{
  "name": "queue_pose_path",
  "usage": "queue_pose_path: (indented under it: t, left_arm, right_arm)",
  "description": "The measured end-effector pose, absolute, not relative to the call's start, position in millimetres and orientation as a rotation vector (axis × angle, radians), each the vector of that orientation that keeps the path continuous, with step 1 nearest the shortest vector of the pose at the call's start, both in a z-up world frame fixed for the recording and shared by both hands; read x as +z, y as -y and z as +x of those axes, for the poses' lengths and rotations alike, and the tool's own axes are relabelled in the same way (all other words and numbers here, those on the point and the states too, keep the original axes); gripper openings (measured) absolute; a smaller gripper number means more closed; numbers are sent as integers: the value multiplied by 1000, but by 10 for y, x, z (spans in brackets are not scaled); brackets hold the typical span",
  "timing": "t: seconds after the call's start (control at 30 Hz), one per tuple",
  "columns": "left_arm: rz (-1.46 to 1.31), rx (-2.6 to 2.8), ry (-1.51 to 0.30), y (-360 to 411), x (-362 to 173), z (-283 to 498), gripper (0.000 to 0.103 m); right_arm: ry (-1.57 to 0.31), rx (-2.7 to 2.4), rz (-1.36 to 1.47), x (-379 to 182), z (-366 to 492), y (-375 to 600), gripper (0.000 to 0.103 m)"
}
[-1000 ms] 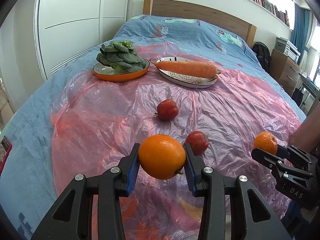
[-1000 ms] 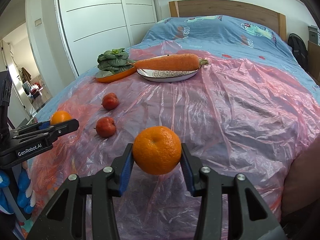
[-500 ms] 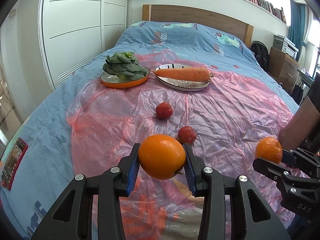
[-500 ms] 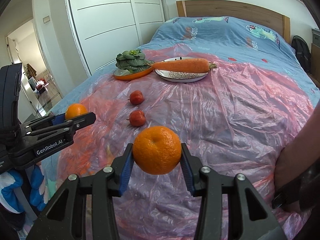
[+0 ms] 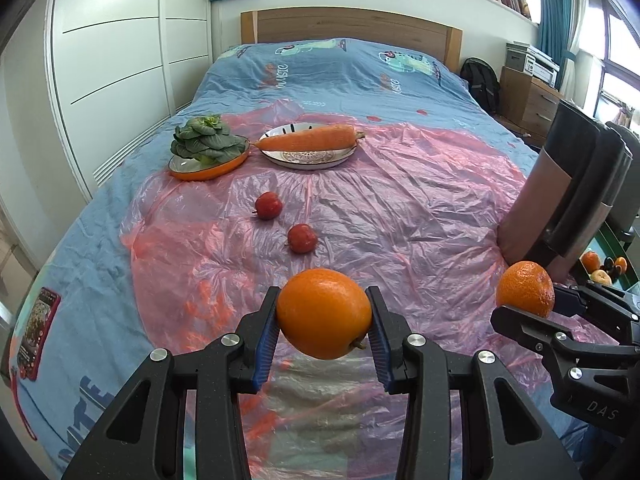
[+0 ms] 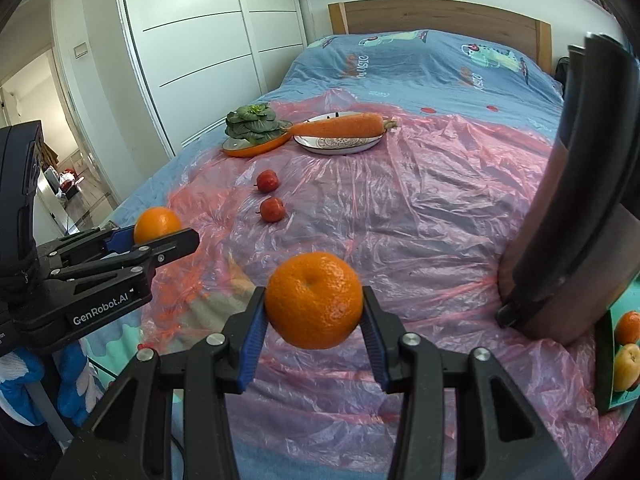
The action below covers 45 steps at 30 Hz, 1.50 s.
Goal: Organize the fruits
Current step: 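Carry both oranges over to the green tray beside the kettle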
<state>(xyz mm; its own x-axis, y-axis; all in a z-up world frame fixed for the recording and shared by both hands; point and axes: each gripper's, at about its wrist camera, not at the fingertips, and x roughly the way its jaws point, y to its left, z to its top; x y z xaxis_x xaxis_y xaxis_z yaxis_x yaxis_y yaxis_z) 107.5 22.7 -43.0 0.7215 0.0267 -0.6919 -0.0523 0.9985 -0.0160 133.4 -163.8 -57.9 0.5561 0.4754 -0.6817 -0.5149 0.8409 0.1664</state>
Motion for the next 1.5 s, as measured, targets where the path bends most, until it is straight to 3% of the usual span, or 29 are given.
queue_pose_path:
  t: [0.87, 1.5]
  left_arm:
    - [131, -214, -740, 1239, 69, 549, 36]
    - [238, -385, -790, 2283, -15, 495, 36]
  right_arm:
    - [-742, 304, 34, -317, 600, 3247, 47]
    - [-758, 122, 123, -559, 394, 4370, 47]
